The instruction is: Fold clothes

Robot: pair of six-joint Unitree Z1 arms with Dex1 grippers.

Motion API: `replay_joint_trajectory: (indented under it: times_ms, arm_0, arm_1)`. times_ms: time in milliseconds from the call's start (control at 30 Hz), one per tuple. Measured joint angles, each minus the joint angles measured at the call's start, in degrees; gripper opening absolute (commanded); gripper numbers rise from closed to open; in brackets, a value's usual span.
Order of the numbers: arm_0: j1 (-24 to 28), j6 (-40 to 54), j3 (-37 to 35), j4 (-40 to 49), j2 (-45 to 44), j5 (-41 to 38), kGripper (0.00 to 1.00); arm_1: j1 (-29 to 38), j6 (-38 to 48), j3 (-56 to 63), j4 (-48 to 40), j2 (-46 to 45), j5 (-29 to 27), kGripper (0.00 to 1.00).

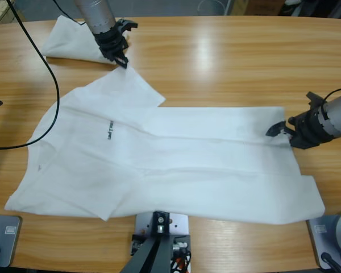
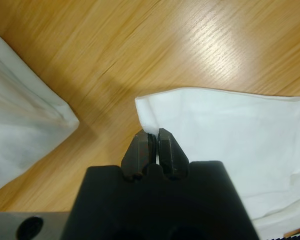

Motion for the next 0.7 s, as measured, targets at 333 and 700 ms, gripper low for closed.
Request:
replay_joint_trajectory:
  times_ms: [333,700]
  arm_0:
    - [0.0,0.0,0.0,0.02,0.0,0.0,0.0]
    - [-0.34,0.01,0.0,0.41,0.0,-0.01,0.0]
  arm_1:
    - [-0.9,-0.01,1.07,-2.03,1.25,0.02,0.471]
    - [-0.95,-0.24,1.17,-2.35,1.25,-0.07,0.494]
